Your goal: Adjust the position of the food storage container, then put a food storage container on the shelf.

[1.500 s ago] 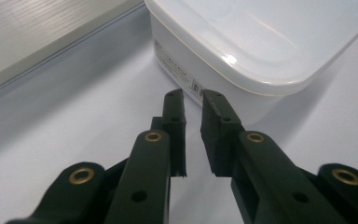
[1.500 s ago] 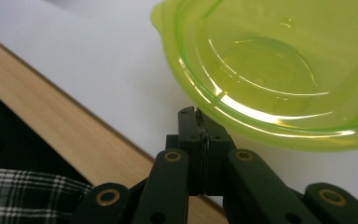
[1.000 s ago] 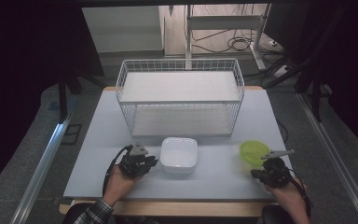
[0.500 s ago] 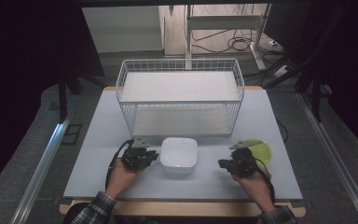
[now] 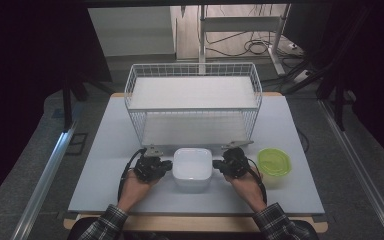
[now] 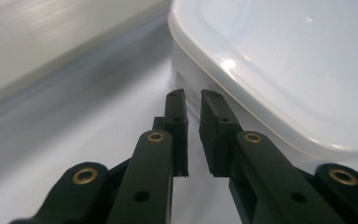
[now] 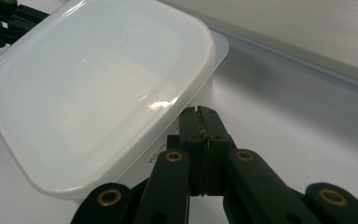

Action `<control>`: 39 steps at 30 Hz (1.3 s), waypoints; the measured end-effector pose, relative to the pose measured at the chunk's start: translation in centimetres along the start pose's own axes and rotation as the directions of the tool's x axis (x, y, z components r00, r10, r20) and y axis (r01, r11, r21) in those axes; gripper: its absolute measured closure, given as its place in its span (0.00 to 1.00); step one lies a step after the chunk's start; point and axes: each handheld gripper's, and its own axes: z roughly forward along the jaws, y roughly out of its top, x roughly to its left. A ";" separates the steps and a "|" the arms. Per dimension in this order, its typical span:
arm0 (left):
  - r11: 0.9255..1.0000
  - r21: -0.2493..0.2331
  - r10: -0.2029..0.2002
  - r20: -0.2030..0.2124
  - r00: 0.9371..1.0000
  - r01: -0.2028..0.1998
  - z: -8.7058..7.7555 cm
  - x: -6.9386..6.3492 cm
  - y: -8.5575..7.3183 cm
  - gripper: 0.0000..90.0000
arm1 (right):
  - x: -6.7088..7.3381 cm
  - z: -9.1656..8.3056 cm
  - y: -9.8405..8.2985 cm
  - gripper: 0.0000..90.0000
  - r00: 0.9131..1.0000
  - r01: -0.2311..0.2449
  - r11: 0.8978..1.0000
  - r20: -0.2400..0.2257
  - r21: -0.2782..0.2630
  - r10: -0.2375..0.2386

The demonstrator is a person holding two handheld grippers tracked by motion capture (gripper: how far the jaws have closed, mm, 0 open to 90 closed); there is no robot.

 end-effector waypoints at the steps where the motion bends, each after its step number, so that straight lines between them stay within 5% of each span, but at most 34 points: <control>1: 1.000 0.003 0.008 -0.005 1.000 -0.008 -0.1 -0.2 -0.1 0.91 | 0.1 -0.1 -0.1 0.99 1.000 0.003 1.000 0.001 0.001 -0.003; 8: 1.000 0.014 0.018 -0.001 1.000 -0.018 -0.5 -1.1 -0.5 0.91 | 0.8 -0.9 -0.8 0.99 1.000 0.027 1.000 0.007 0.012 -0.027; 14: 1.000 0.010 -0.006 -0.010 1.000 0.006 -1.4 -0.8 -0.7 0.79 | 0.8 -1.2 -0.9 0.93 0.998 0.053 0.998 0.030 0.013 -0.054; 16: 1.000 0.003 -0.008 -0.025 1.000 0.008 -2.0 -0.5 -1.0 0.71 | 0.7 -2.2 -1.0 0.86 0.994 0.091 0.996 0.068 -0.007 -0.091; 23: 0.998 -0.062 0.001 -0.038 0.999 -0.003 -3.6 0.1 -2.4 0.36 | 0.6 -3.6 -1.7 0.59 0.997 0.074 0.997 0.032 -0.029 -0.073; 28: 0.998 -0.040 0.038 -0.063 0.997 -0.040 -4.0 -0.1 -3.2 0.20 | 0.9 -4.3 -2.5 0.40 0.996 0.088 0.995 0.013 -0.044 -0.088; 39: 0.993 -0.094 0.064 -0.056 0.996 -0.069 -3.5 0.3 -3.7 0.10 | 0.8 -4.4 -2.9 0.22 0.994 0.101 0.992 -0.023 -0.075 -0.103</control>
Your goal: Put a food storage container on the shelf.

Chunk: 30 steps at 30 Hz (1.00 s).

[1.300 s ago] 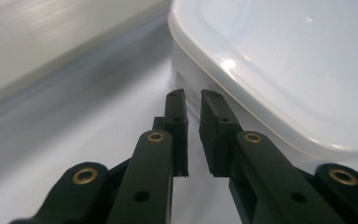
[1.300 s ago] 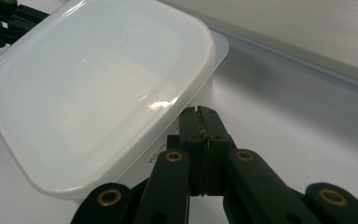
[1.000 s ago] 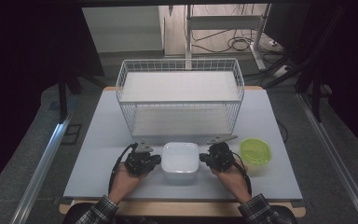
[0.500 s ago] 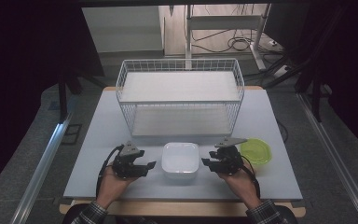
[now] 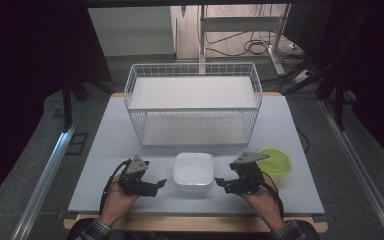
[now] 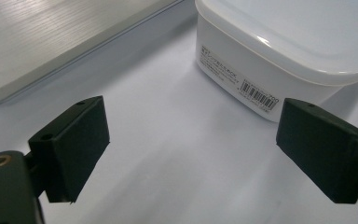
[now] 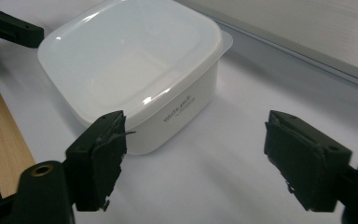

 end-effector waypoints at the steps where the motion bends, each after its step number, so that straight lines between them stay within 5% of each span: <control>1: 1.000 0.000 0.000 0.000 1.000 0.000 0.0 0.0 0.0 0.10 | 0.0 0.0 0.0 0.22 1.000 0.000 1.000 0.000 0.000 0.000; 14: 0.996 0.085 0.036 0.005 0.999 -0.036 2.7 -0.7 0.7 0.09 | 0.2 0.5 0.1 0.09 0.998 0.054 0.998 -0.016 -0.014 -0.054; 30: 0.990 0.111 0.078 0.037 0.996 -0.082 3.6 -2.4 1.2 0.09 | 0.2 1.0 0.3 0.08 0.999 0.020 1.000 -0.044 0.004 -0.019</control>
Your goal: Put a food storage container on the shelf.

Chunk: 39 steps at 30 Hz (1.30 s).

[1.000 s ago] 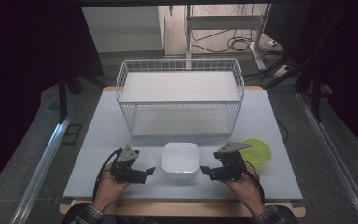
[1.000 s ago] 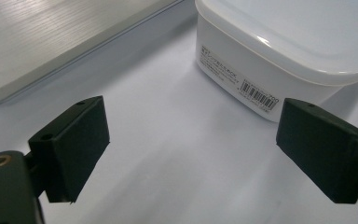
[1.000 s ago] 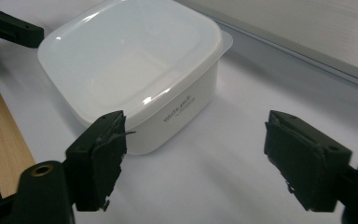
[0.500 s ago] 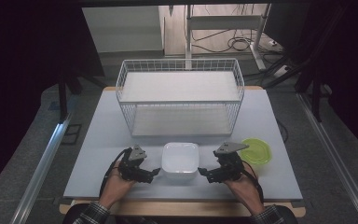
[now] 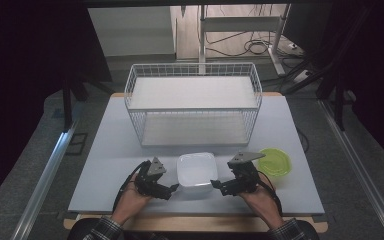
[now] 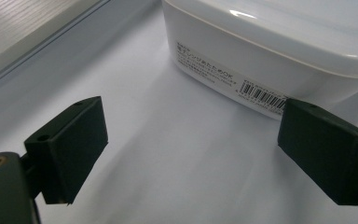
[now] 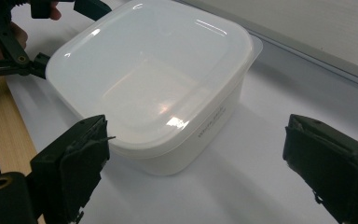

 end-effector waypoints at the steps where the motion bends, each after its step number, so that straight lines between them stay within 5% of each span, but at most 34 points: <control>1: 1.000 0.006 -0.003 0.000 1.000 0.003 -0.2 0.1 0.1 0.09 | 0.0 0.0 0.0 0.08 1.000 -0.005 1.000 0.001 0.003 0.005; 3: 1.000 0.012 -0.012 -0.003 1.000 0.012 -0.4 0.2 0.1 0.10 | -0.1 0.1 0.1 0.08 1.000 -0.008 1.000 -0.001 0.011 0.009; 6: 0.997 -0.007 -0.082 0.036 0.996 0.082 -1.7 0.9 0.7 0.09 | -0.4 0.1 0.3 0.05 0.999 -0.040 0.999 -0.033 0.020 0.040; 9: 0.992 -0.033 -0.119 0.093 0.989 0.122 -2.3 1.3 1.1 0.13 | -0.4 0.2 0.8 0.07 0.998 -0.045 0.999 -0.051 0.026 0.047; 10: 0.986 -0.068 -0.139 0.154 0.978 0.151 -2.7 1.4 1.6 0.15 | -0.3 0.3 1.0 0.10 0.998 -0.044 0.999 -0.049 0.031 0.045; 15: 0.984 -0.068 -0.146 0.202 0.968 0.163 -2.0 1.1 2.5 0.19 | -0.6 1.0 1.9 0.24 0.994 -0.073 0.996 -0.076 0.052 0.077; 20: 0.978 -0.024 -0.193 0.273 0.942 0.207 -0.5 0.9 3.4 0.16 | -1.4 2.0 2.2 0.31 0.982 -0.132 0.988 -0.125 0.084 0.142; 21: 0.978 -0.024 -0.193 0.273 0.942 0.207 -0.5 0.9 3.4 0.16 | -1.4 2.0 2.2 0.31 0.982 -0.132 0.988 -0.125 0.084 0.142; 22: 0.971 -0.006 -0.224 0.316 0.922 0.239 0.0 1.1 3.5 0.15 | -1.6 2.2 2.3 0.35 0.975 -0.151 0.984 -0.150 0.093 0.164; 24: 0.966 0.011 -0.248 0.344 0.906 0.260 0.4 1.2 3.5 0.15 | -1.7 2.3 2.4 0.36 0.971 -0.166 0.980 -0.157 0.107 0.181; 25: 0.963 0.018 -0.257 0.345 0.903 0.267 0.4 1.2 3.5 0.14 | -1.7 2.3 2.5 0.38 0.970 -0.169 0.979 -0.156 0.111 0.186; 29: 0.958 0.043 -0.282 0.324 0.903 0.284 -0.2 0.9 3.6 0.20 | -1.5 1.8 2.5 0.47 0.970 -0.182 0.976 -0.141 0.120 0.198; 32: 0.960 0.042 -0.276 0.294 0.915 0.277 -1.2 0.6 3.6 0.37 | -1.5 1.1 2.5 0.58 0.964 -0.211 0.969 -0.134 0.130 0.228; 34: 0.962 0.024 -0.270 0.254 0.929 0.273 -1.9 0.1 3.7 0.48 | -1.4 0.7 2.4 0.64 0.958 -0.239 0.962 -0.129 0.134 0.256; 36: 0.961 0.027 -0.274 0.234 0.933 0.276 -2.2 -0.1 3.9 0.56 | -1.4 0.3 2.2 0.69 0.952 -0.263 0.956 -0.125 0.133 0.279; 39: 0.952 0.002 -0.298 0.228 0.927 0.305 -2.4 0.1 3.8 0.64 | -1.2 -0.1 2.1 0.75 0.948 -0.284 0.952 -0.115 0.117 0.297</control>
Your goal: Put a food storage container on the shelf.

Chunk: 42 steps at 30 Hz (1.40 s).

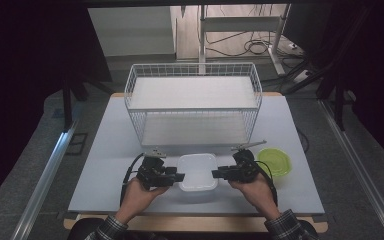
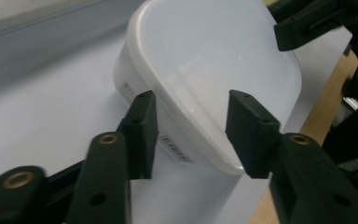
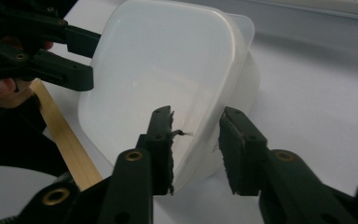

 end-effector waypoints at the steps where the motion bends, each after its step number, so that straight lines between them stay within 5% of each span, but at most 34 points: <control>1: 1.000 -0.006 -0.006 -0.003 1.000 0.006 0.0 0.1 0.0 0.66 | 0.1 -0.1 -0.1 0.75 1.000 -0.004 1.000 0.005 -0.010 0.004; 9: 0.996 -0.088 -0.035 -0.041 0.999 0.031 -0.7 0.4 -0.1 0.83 | 0.0 -0.2 -0.1 0.87 0.999 -0.029 0.995 0.012 -0.099 0.030; 18: 0.991 -0.133 -0.041 -0.079 0.996 0.031 -0.9 0.8 -0.1 0.86 | 1.7 0.0 0.0 0.88 0.990 0.107 0.983 0.107 -0.147 -0.092; 30: 0.980 -0.197 0.016 -0.104 0.994 -0.037 -3.3 0.1 2.3 0.86 | 2.7 -2.0 2.4 0.88 0.984 0.160 0.965 0.108 -0.209 -0.139; 42: 0.952 -0.282 0.082 -0.146 0.986 -0.121 -7.1 -1.3 6.3 0.87 | 3.9 -4.5 5.7 0.88 0.977 0.207 0.932 0.103 -0.297 -0.185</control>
